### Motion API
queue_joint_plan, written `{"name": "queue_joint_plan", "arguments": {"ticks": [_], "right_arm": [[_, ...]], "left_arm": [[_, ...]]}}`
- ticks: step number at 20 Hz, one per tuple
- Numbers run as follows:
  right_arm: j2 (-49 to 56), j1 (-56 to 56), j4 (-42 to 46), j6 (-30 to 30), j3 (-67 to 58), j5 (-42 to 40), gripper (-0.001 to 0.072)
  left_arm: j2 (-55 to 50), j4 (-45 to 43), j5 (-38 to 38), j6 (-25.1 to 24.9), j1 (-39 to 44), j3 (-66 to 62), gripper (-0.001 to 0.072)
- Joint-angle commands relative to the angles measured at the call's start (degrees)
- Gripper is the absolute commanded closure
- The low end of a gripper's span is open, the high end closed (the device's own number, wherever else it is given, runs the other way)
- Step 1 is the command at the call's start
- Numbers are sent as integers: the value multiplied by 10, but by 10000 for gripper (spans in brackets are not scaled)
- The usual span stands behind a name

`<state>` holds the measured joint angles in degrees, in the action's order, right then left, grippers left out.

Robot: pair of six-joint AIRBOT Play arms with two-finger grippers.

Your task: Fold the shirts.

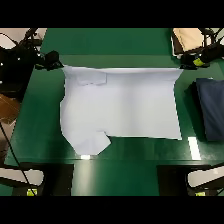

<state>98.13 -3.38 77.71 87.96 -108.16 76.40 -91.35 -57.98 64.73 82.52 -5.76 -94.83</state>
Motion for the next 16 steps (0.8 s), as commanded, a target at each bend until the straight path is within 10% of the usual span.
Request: {"name": "queue_joint_plan", "arguments": {"ticks": [1,5,12,13,14,15,16], "right_arm": [[56,13,-16,-1,-65,18,698],[26,12,-11,-22,-2,55,698],[-59,10,-29,-20,226,-41,697],[-65,10,-41,-20,244,-45,695],[-69,10,-53,-20,254,-46,631],[-70,11,-63,-20,257,-42,346],[-71,11,-62,-20,257,-34,246]], "left_arm": [[-29,-3,-25,-26,0,-15,686],[-29,-70,97,-35,10,4,687],[-29,-90,48,-22,42,137,684],[-29,-92,48,-7,42,142,619],[-29,-94,50,0,42,141,317],[-28,-93,59,5,42,138,153],[-23,-92,74,16,42,137,168]]}}
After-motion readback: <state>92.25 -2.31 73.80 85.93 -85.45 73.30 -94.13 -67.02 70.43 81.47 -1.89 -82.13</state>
